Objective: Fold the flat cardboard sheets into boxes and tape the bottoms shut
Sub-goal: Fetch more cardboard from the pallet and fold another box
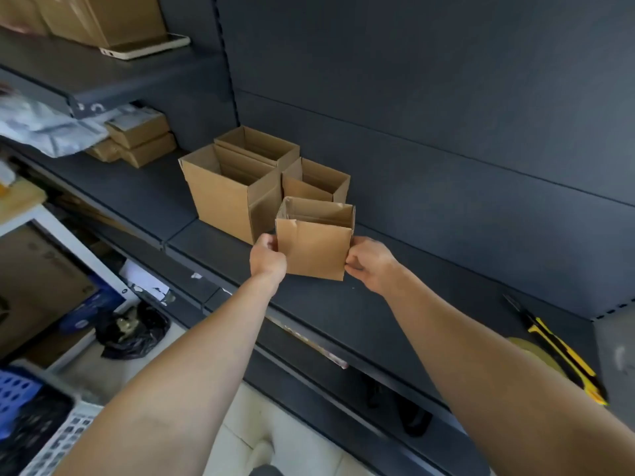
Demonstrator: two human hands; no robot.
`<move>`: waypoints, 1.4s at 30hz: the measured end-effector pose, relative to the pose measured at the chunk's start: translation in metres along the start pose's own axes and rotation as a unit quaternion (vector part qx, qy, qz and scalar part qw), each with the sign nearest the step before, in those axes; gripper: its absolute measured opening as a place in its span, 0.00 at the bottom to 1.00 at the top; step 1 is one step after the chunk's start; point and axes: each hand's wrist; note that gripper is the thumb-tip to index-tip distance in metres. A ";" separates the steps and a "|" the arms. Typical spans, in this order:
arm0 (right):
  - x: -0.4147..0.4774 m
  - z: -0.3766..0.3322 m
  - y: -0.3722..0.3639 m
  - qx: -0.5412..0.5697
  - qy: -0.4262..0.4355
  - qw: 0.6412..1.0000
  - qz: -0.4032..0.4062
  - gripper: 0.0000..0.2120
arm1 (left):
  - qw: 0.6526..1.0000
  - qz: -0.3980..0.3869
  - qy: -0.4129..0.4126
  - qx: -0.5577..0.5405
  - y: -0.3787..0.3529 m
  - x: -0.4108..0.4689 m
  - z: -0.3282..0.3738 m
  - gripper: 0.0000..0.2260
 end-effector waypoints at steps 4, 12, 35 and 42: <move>0.019 0.007 -0.030 0.045 -0.016 0.999 0.018 0.24 | 0.998 -0.031 -0.001 0.048 0.009 0.039 -0.007 0.11; 0.043 0.003 -0.072 0.109 -0.014 0.992 0.064 0.30 | 0.997 -0.066 -0.014 0.037 0.004 0.088 -0.003 0.12; -0.119 -0.077 -0.142 -0.618 0.433 0.656 0.006 0.14 | 0.894 0.071 -0.329 0.296 0.185 -0.062 0.056 0.12; -0.230 -0.064 -0.241 -0.580 0.594 0.550 -0.092 0.20 | 0.846 0.253 -0.255 0.393 0.317 -0.168 0.021 0.12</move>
Point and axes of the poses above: each hand's wrist, its own x-axis towards the middle knuckle, its own y-axis out of the back of the hand, z = x × y, and after that the axes turned 6 degrees about x, right-handed
